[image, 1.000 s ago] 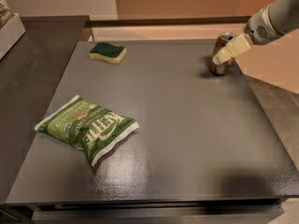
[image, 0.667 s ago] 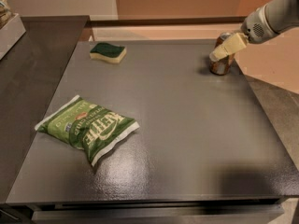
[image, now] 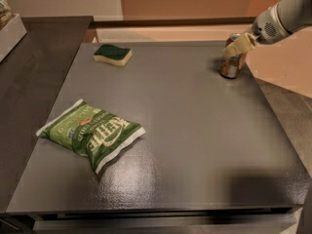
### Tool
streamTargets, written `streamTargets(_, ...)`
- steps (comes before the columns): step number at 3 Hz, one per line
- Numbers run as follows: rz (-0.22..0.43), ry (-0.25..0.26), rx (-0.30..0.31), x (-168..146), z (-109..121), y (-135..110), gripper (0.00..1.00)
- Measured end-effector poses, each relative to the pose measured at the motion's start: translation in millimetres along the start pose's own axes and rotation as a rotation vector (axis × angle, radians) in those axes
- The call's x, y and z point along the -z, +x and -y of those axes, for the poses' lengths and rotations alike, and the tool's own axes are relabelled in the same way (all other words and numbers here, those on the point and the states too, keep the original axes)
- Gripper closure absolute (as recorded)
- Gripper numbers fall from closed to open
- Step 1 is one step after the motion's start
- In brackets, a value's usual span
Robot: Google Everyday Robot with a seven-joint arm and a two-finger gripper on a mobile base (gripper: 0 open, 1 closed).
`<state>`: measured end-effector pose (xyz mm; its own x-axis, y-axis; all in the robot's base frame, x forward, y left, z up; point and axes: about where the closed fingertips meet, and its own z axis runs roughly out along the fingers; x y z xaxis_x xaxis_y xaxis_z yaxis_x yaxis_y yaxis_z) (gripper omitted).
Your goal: Move orange can near green jalapeno chip bag
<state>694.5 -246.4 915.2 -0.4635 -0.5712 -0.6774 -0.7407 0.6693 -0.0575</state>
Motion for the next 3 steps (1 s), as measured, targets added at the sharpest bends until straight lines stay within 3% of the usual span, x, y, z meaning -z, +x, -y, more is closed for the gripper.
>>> streamTargets(1,0.021,-0.041,0.03,10,-16,-14,0.88)
streamTargets(2,0.059,-0.117,0.1,19,-50,-38,1.0)
streamTargets(3,0.086,-0.202,0.179,24,-95,-61,1.0)
